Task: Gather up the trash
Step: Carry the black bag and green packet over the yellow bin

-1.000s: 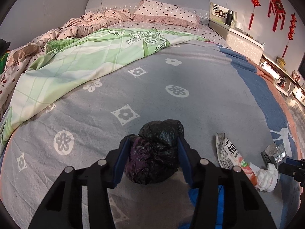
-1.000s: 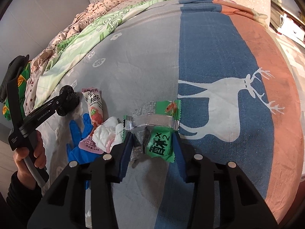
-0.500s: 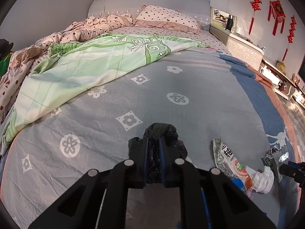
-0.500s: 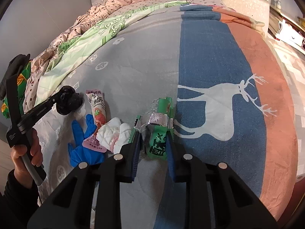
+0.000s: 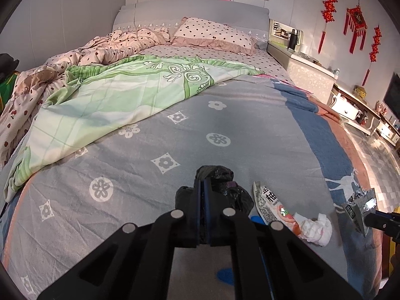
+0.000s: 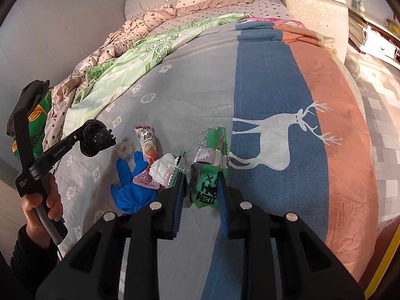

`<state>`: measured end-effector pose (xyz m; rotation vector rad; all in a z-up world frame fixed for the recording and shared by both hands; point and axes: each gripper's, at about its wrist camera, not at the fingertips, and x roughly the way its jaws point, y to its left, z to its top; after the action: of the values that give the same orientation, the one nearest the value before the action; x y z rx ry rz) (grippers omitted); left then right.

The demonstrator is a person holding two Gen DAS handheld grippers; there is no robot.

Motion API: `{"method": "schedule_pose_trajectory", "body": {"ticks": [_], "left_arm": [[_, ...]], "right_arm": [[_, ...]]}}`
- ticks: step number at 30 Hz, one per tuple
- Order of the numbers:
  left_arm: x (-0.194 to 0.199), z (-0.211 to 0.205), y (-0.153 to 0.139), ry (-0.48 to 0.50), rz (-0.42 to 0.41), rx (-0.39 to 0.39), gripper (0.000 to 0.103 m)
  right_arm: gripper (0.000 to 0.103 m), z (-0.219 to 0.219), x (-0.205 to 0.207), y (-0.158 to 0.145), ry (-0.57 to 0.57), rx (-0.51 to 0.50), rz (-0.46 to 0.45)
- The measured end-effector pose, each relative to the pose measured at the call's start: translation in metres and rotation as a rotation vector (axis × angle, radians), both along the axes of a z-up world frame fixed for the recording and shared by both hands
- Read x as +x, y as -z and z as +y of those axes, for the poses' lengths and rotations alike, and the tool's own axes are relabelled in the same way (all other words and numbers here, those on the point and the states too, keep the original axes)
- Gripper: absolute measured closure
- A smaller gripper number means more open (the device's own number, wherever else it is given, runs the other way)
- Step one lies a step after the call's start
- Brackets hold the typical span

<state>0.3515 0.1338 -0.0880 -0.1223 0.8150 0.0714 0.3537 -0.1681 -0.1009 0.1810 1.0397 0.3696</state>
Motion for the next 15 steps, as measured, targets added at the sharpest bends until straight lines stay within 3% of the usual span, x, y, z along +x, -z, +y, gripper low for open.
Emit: {"method": "schedule_pose_trajectory", "body": {"ticks": [15], "left_arm": [[-0.064, -0.042, -0.047, 0.075, -0.062, -0.024, 0.101]], "right_arm": [[0.079, -0.045, -0.062, -0.055, 0.041, 0.058, -0.078]]}}
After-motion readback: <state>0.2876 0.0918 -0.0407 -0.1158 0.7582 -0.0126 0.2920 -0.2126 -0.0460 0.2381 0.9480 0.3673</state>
